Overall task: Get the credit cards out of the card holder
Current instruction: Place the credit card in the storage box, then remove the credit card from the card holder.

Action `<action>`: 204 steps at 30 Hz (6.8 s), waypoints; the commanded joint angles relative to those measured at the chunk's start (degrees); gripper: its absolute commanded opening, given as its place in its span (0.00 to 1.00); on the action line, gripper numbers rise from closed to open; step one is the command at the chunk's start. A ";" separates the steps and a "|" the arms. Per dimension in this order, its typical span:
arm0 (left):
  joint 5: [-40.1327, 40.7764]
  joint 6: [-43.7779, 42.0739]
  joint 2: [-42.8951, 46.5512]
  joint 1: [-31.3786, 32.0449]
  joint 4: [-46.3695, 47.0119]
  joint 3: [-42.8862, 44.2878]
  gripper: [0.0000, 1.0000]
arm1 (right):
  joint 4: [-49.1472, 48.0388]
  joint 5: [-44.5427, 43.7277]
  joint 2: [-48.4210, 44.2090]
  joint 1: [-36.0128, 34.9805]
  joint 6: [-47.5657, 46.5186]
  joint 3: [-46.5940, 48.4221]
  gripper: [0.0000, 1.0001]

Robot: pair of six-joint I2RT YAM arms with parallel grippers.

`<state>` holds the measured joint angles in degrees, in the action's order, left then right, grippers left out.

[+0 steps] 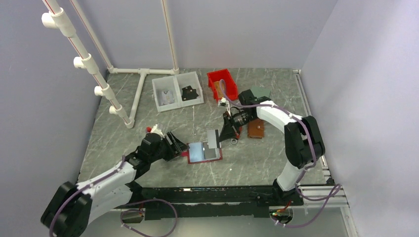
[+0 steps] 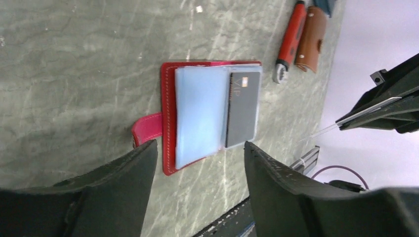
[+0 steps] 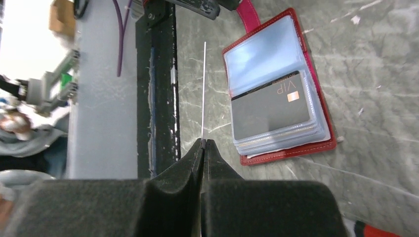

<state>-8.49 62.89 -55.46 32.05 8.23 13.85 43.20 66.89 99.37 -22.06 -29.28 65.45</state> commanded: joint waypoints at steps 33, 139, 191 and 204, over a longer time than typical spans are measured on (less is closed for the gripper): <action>-14.30 39.29 -15.31 5.12 12.38 12.75 0.88 | -20.64 -51.07 -28.05 -25.32 -11.26 -15.51 0.00; -9.18 -27.89 -51.48 -30.11 -4.23 58.05 0.00 | -14.64 -45.22 -28.52 -19.73 -8.25 -12.28 0.67; -26.59 -17.15 -11.56 -11.41 -0.25 27.16 0.49 | -12.13 -38.23 -28.33 -12.88 -7.53 -11.56 0.65; -6.25 -18.10 -3.49 3.93 -7.65 21.30 0.49 | -11.47 -36.39 -27.41 -11.17 -7.82 -11.49 0.65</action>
<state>-22.98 44.47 -60.47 32.88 1.04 35.92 31.31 27.81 72.25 -33.93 -36.99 51.72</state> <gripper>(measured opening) 0.494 0.650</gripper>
